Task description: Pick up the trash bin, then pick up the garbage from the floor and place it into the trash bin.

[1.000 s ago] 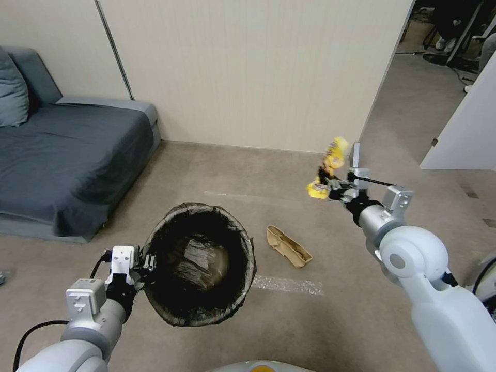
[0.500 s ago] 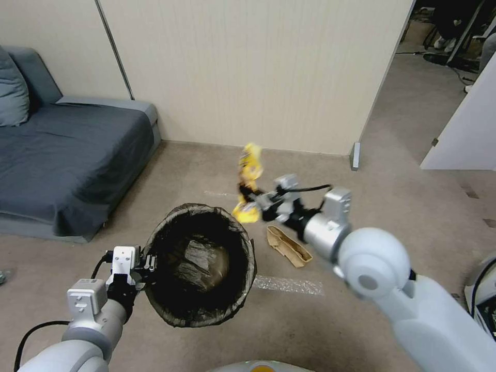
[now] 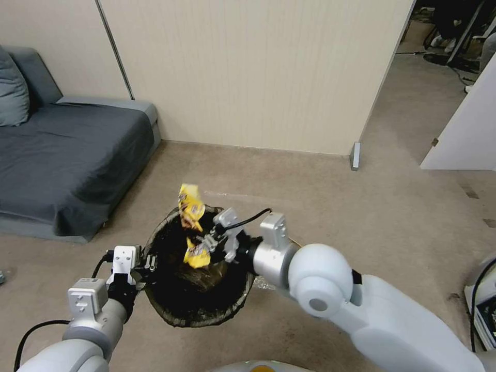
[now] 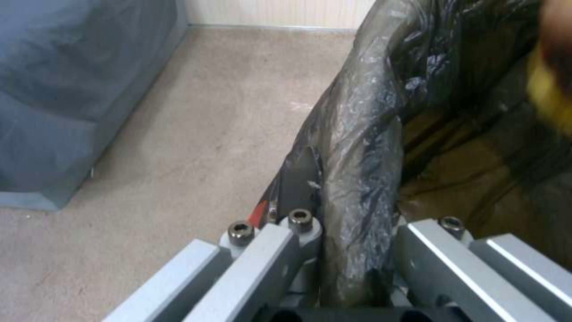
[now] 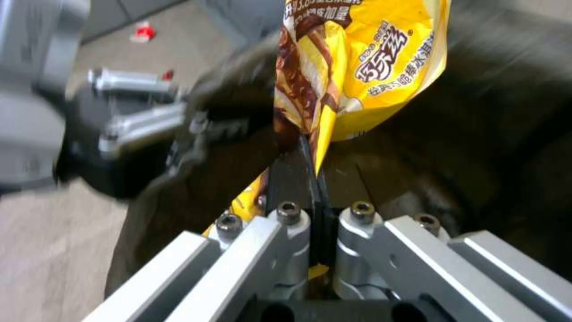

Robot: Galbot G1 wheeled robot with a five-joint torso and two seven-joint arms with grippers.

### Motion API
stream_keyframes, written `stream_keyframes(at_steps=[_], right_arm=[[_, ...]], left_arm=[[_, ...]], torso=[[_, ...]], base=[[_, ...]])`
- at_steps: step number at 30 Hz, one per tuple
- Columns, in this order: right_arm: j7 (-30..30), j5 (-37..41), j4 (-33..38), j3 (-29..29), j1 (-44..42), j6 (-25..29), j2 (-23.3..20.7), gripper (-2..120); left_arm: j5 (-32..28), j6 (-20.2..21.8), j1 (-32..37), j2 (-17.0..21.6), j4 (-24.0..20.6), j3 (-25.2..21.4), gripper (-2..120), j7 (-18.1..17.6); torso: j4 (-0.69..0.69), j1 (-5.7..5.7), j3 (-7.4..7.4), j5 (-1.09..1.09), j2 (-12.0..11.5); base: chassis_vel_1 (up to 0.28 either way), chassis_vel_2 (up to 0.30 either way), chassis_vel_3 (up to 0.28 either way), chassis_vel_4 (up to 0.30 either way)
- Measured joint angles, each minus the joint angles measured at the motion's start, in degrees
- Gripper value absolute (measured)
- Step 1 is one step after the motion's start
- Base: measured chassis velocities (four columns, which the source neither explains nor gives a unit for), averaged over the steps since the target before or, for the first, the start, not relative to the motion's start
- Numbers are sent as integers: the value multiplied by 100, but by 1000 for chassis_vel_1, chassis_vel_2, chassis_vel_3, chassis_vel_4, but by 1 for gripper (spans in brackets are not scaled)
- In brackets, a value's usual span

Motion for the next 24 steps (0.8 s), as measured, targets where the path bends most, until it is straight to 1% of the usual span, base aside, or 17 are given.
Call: stream_keyframes(at_steps=[5, 7, 8, 9, 12, 13, 15, 16, 17, 20, 21, 24], right_arm=[[172, 54, -61, -237, 84, -91, 29, 0], [422, 108, -97, -386, 129, -309, 76, 0], [557, 164, -108, -457, 151, -376, 111, 3], [557, 164, -108, -457, 151, -376, 111, 3], [720, 207, -129, -609, 176, -396, 170, 18], [720, 207, -129, -609, 176, -396, 170, 18], [846, 230, -148, -663, 177, -414, 216, 27], [894, 239, -152, -678, 179, -414, 237, 34], [894, 239, -152, -678, 179, -414, 237, 34], [941, 274, -136, -685, 199, -414, 299, 46], [941, 274, -136, -685, 199, -414, 299, 46], [997, 316, -60, -673, 235, -413, 353, 62]], left_arm=[[3, 4, 1, -8, 0, 10, 1, 3], [6, 5, 3, -12, 0, 10, 1, 5], [6, 6, 2, -18, 0, 10, 1, 7], [6, 6, 2, -18, 0, 10, 1, 7], [6, 14, -4, -44, 0, 9, 1, 12], [6, 14, -4, -44, 0, 9, 1, 12], [5, 19, 4, -50, 0, -1, 1, 18], [3, 20, 10, -50, 0, -11, 1, 20], [3, 20, 10, -50, 0, -11, 1, 20], [0, 22, 22, -55, 0, -27, 1, 21], [0, 22, 22, -55, 0, -27, 1, 21], [3, 23, 21, -81, 0, -28, 1, 21]], torso=[[0, 0, 0, 0, 0], [0, 0, 0, 0, 0], [0, 0, 0, 0, 0], [0, 0, 0, 0, 0], [0, 0, 0, 0, 0], [0, 0, 0, 0, 0], [-1, 0, 0, 0, 0], [0, 0, 0, 0, 0], [0, 0, 0, 0, 0], [0, 0, 0, 0, 0], [0, 0, 0, 0, 0], [0, 0, 0, 0, 0]], base=[[0, 0, 0, 0], [0, 0, 0, 0], [0, 0, 0, 0], [0, 0, 0, 0], [0, 0, 0, 0], [0, 0, 0, 0], [0, 0, 0, 0], [0, 0, 0, 0], [0, 0, 0, 0], [0, 0, 0, 0], [0, 0, 0, 0], [0, 0, 0, 0]])
